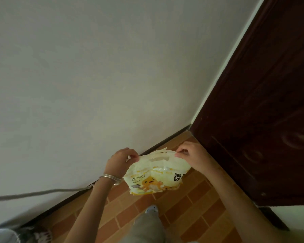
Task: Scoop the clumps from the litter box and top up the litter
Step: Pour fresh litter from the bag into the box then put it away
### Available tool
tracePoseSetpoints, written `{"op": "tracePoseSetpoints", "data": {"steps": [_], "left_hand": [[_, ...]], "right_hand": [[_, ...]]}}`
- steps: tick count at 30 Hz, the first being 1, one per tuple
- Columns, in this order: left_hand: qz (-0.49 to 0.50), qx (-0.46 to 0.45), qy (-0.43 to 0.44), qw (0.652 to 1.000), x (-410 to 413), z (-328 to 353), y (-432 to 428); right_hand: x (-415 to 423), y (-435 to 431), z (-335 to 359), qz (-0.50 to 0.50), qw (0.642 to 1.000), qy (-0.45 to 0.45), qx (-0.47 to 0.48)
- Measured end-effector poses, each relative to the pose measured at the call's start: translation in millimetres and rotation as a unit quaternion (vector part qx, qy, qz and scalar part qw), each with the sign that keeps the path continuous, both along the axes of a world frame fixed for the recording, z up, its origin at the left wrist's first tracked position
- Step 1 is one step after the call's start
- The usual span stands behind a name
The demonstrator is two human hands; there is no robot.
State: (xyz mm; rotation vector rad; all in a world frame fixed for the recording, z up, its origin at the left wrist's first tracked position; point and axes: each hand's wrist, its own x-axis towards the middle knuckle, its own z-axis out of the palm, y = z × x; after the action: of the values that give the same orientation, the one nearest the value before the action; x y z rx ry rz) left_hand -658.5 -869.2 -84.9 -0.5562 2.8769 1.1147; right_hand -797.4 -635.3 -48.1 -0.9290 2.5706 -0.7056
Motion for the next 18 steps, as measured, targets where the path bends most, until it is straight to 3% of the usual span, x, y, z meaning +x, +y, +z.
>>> {"op": "tracePoseSetpoints", "data": {"steps": [18], "left_hand": [[0.151,0.043,-0.097,0.983,-105.7,-153.1,4.6]], "right_hand": [[-165.5,-58.9,-179.9,0.165,0.975,-0.079,0.125]]}}
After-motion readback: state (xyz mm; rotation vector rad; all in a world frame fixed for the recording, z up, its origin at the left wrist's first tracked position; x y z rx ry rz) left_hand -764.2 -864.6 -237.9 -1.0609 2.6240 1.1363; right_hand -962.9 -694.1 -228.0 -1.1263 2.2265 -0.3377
